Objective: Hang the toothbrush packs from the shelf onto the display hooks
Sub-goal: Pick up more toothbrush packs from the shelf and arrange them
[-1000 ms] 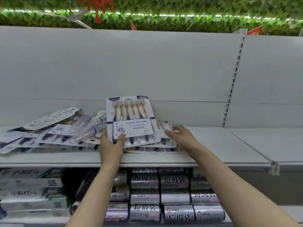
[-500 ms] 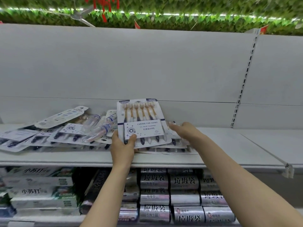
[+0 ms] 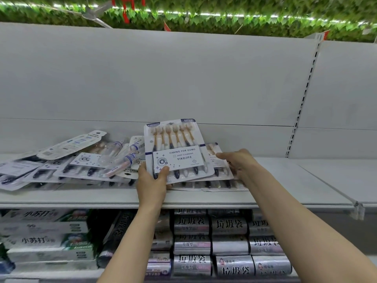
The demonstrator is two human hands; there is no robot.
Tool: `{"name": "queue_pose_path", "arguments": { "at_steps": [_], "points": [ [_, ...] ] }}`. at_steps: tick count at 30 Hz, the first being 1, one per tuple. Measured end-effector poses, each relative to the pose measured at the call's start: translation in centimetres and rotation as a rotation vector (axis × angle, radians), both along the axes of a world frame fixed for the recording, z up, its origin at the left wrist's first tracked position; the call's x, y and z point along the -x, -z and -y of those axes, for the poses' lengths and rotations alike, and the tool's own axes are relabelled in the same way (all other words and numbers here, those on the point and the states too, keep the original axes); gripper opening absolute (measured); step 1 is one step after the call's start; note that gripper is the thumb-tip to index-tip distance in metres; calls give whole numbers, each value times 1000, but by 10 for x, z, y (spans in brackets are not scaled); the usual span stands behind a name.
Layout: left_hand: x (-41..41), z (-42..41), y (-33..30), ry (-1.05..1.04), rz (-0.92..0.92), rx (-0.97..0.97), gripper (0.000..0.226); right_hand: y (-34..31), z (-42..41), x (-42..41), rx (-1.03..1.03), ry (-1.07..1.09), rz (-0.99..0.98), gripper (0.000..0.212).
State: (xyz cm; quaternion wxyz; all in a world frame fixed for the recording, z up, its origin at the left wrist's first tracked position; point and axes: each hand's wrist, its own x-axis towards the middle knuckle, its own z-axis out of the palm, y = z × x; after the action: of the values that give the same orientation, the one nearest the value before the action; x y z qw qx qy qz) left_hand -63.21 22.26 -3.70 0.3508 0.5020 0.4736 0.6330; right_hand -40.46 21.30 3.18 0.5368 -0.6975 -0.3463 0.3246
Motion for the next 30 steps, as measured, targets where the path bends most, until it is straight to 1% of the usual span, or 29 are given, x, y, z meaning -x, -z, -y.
{"name": "queue_pose_path", "arguments": {
  "at_steps": [2, 5, 9, 10, 12, 13, 17, 20, 22, 25, 28, 30],
  "points": [
    [1, -1, 0, 15, 6, 7, 44, 2, -2, 0, 26, -4, -8, 62],
    [1, -2, 2, 22, 17, 14, 46, 7, -7, -2, 52, -14, -15, 48],
    [2, -4, 1, 28, 19, 23, 38, 7, -6, -5, 87, -47, -30, 47],
    [2, -3, 1, 34, 16, 25, 35, 6, -5, -7, 85, -33, -43, 42],
    [2, -4, 0, 48, 17, 27, 34, -1, 4, -4, 55, 13, -61, 24],
    [2, -4, 0, 53, 17, 29, 34, -3, 7, -6, 29, 38, -75, 21],
    [3, -5, 1, 69, 37, 20, 35, -13, 17, -19, -89, 116, -161, 23],
    [4, -5, 2, 87, 58, 17, 34, -25, 31, -32, -146, 138, -185, 18],
    [4, -5, 2, 97, 57, 10, 38, -31, 40, -41, -231, 157, -185, 18],
    [3, -2, 2, 111, 24, -2, 46, -36, 53, -49, -399, 179, -104, 21],
    [2, -1, 1, 105, -25, -4, 49, -38, 67, -52, -593, 213, -21, 37],
    [2, 0, 0, 112, -27, -3, 49, -37, 76, -54, -666, 228, 40, 41]
  ]
}}
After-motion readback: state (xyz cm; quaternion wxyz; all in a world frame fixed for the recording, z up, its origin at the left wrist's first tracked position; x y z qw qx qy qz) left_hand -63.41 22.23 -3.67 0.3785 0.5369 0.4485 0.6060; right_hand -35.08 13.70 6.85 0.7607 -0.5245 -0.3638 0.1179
